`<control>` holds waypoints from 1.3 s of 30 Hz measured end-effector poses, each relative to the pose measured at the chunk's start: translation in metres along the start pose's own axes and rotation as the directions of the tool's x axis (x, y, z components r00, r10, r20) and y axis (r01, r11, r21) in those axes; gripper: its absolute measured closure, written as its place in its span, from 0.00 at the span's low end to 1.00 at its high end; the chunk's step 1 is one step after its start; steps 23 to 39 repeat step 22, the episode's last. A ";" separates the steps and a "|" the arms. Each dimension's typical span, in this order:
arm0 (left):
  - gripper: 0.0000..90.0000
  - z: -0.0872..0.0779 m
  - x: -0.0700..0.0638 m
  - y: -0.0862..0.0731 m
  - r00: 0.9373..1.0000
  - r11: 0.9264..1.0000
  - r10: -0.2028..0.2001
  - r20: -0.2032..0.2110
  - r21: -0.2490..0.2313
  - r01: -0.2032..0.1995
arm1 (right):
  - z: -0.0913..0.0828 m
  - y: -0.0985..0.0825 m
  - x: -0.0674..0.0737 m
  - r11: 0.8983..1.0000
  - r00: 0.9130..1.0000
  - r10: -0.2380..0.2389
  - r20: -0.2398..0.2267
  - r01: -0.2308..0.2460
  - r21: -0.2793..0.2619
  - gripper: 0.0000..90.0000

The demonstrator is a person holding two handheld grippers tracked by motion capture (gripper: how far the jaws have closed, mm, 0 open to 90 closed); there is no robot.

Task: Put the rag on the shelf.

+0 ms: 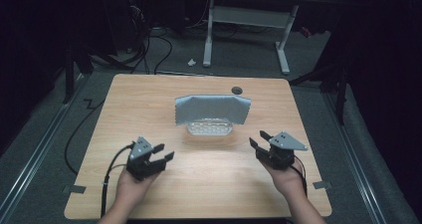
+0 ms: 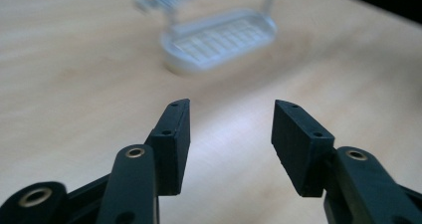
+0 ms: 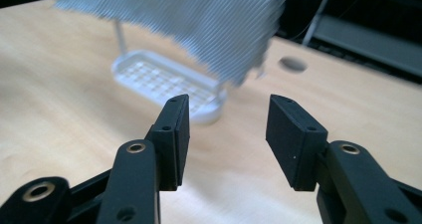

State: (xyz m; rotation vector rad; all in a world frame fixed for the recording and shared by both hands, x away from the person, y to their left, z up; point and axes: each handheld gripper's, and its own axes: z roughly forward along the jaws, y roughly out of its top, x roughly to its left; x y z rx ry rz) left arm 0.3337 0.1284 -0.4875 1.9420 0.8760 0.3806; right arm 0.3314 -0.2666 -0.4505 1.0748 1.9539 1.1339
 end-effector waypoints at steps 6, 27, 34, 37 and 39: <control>0.58 0.014 -0.039 -0.039 0.997 0.995 0.060 0.048 0.080 -0.064 | -0.002 -0.047 0.041 0.997 0.998 0.063 -0.015 -0.062 0.038 0.54; 0.51 0.014 -0.033 -0.039 0.999 0.991 0.038 0.038 0.130 -0.042 | 0.009 -0.065 0.056 0.987 0.997 -0.017 -0.075 0.029 0.160 0.49; 0.51 0.014 -0.033 -0.039 0.999 0.991 0.038 0.038 0.130 -0.042 | 0.009 -0.065 0.056 0.987 0.997 -0.017 -0.075 0.029 0.160 0.49; 0.51 0.014 -0.033 -0.039 0.999 0.991 0.038 0.038 0.130 -0.042 | 0.009 -0.065 0.056 0.987 0.997 -0.017 -0.075 0.029 0.160 0.49; 0.51 0.014 -0.033 -0.039 0.999 0.991 0.038 0.038 0.130 -0.042 | 0.009 -0.065 0.056 0.987 0.997 -0.017 -0.075 0.029 0.160 0.49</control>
